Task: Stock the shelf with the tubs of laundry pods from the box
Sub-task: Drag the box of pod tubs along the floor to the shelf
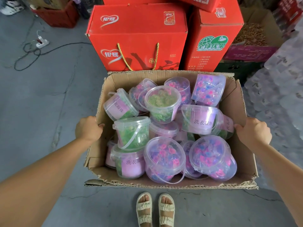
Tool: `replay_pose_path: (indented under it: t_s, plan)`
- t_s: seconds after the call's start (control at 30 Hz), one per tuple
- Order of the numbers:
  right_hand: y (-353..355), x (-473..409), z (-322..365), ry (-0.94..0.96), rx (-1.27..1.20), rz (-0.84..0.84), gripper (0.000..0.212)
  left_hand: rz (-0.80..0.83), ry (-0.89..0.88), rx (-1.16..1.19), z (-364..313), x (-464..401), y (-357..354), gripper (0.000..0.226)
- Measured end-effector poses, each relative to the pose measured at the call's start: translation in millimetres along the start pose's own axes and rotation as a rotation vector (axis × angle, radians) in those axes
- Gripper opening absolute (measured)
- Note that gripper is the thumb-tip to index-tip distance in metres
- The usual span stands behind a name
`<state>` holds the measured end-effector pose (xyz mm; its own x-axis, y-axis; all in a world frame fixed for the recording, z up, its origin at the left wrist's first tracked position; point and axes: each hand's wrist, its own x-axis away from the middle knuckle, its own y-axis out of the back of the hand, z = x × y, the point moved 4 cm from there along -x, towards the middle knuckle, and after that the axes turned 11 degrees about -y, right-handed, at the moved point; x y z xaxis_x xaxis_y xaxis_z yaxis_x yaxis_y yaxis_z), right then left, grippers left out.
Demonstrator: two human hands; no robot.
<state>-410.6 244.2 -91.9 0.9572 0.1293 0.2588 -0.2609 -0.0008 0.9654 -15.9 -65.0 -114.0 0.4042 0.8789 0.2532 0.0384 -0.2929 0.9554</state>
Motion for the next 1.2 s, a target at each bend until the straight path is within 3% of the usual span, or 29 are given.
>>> replay_pose_path:
  t_s: [0.7,1.2]
  plan:
    - [21.5,21.0,-0.1,0.039,-0.009,0.084,0.023,0.082,-0.089,-0.062,9.9,17.5,20.1,0.048]
    - [53.0,73.1,12.8,0.245,0.074,0.119,0.020,0.135,0.010,-0.110,59.1,96.5,63.2,0.045]
